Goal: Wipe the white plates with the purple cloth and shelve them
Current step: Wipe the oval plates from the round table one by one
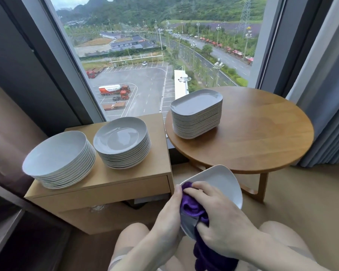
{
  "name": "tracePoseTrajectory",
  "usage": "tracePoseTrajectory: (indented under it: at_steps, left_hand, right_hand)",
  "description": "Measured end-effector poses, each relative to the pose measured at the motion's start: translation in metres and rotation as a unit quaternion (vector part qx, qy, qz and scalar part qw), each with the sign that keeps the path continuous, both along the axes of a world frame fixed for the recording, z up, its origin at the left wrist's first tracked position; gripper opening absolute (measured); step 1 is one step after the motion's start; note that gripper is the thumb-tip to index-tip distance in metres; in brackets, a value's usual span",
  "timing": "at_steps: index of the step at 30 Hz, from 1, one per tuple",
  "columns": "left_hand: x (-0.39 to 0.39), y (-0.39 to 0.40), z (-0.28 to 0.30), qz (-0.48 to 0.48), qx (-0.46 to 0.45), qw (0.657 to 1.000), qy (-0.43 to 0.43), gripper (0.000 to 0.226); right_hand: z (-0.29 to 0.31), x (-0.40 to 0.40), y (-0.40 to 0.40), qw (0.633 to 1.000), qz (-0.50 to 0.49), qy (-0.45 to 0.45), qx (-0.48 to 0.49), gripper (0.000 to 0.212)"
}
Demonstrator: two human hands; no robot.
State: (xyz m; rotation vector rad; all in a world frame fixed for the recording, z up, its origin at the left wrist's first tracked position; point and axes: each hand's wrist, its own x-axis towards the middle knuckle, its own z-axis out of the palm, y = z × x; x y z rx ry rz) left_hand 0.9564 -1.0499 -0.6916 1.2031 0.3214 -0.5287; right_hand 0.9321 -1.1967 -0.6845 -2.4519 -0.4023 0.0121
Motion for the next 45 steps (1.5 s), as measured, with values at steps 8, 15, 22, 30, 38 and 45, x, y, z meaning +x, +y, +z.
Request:
tracePoseTrajectory:
  at_steps: [8, 15, 22, 30, 38, 45]
  left_hand:
    - [0.009, 0.016, 0.006, -0.064, 0.064, 0.988, -0.127, 0.060]
    - [0.015, 0.026, 0.011, -0.042, 0.004, 0.991, -0.129, 0.059]
    - [0.018, 0.028, 0.003, 0.030, -0.001, 0.999, -0.032, 0.068]
    - [-0.003, 0.003, 0.009, 0.023, 0.007, 1.000, 0.020, 0.059]
    - [0.007, 0.003, 0.029, 0.080, 0.015, 0.996, -0.041, 0.048]
    - [0.053, -0.007, 0.071, 0.123, 0.062, 0.984, -0.109, 0.044]
  right_hand:
    - [-0.001, 0.025, -0.031, 0.989, -0.127, 0.028, -0.071, 0.080]
    - [-0.003, 0.018, -0.025, 0.979, -0.071, 0.046, -0.188, 0.070]
    - [-0.010, -0.006, 0.009, 0.984, 0.100, 0.027, -0.143, 0.057]
    - [-0.007, 0.000, -0.005, 0.996, 0.084, -0.014, -0.042, 0.070]
    - [0.001, 0.043, -0.076, 0.991, -0.112, 0.016, -0.067, 0.066]
    - [-0.001, 0.057, -0.114, 0.980, -0.198, 0.017, -0.026, 0.061]
